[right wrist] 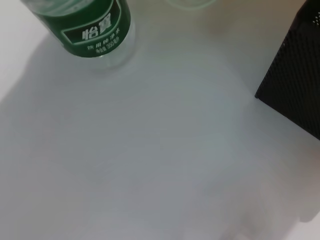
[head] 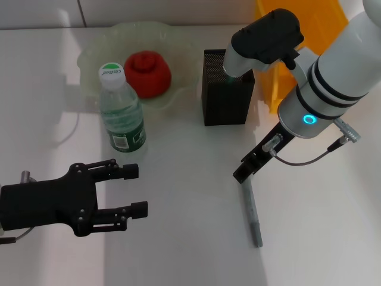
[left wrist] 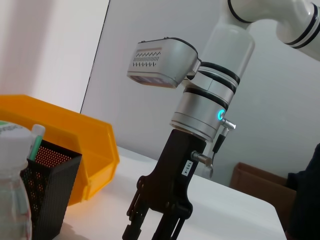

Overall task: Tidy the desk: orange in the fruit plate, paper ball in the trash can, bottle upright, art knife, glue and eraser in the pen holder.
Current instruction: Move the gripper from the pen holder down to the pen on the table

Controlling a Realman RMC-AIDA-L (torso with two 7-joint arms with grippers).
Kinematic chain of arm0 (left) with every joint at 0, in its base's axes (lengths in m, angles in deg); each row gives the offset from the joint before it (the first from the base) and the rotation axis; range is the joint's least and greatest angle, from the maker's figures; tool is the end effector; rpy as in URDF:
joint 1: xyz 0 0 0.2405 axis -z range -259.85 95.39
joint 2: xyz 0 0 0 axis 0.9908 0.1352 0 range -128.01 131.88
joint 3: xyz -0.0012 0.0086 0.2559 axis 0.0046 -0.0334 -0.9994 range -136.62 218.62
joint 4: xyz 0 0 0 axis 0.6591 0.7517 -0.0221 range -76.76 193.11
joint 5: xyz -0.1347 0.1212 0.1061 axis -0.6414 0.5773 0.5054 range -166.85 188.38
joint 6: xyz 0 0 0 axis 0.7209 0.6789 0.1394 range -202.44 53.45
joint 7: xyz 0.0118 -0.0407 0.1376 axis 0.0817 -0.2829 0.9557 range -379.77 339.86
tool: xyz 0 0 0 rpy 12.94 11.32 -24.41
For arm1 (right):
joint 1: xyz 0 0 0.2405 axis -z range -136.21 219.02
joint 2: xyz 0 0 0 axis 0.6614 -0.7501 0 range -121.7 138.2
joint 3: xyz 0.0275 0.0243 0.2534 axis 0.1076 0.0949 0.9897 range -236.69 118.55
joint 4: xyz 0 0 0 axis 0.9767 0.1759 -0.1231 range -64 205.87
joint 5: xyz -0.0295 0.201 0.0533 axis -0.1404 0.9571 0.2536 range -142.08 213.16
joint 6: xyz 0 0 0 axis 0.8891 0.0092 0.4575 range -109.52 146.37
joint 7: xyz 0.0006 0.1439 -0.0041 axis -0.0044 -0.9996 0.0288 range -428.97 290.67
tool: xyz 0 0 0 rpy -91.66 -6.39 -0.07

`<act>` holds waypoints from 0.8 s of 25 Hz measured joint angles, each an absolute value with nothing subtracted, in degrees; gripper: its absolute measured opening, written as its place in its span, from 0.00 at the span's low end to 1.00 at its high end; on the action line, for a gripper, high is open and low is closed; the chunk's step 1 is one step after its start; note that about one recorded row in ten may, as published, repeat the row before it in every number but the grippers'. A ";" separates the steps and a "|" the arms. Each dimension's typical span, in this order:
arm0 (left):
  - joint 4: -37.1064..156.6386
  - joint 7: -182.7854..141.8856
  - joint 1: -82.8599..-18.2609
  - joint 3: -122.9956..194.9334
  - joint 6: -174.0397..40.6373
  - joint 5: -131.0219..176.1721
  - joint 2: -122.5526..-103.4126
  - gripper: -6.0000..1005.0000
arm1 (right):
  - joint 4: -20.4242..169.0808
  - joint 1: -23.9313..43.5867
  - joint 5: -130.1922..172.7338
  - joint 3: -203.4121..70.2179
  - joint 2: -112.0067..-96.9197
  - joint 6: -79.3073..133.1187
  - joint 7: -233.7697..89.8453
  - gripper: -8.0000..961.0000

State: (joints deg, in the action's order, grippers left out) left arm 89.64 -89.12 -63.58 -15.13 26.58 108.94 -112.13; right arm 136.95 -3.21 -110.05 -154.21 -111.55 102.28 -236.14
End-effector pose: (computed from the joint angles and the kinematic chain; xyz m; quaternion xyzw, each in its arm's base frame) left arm -0.2915 0.2489 0.0020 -0.9327 -0.1888 -0.3046 0.0417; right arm 0.1425 0.3514 -0.0680 -0.8896 0.3732 -0.2202 0.1444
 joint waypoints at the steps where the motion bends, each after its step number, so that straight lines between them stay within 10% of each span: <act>1: 89.64 -89.12 -63.59 -15.15 26.58 108.94 -112.13 0.78 | 136.77 -3.22 -110.04 -154.28 -111.55 101.98 -236.14 0.60; 20: 89.51 -89.03 -63.64 -15.08 26.58 108.94 -112.32 0.78 | 133.60 -4.16 -110.00 -157.92 -111.55 98.28 -236.76 0.51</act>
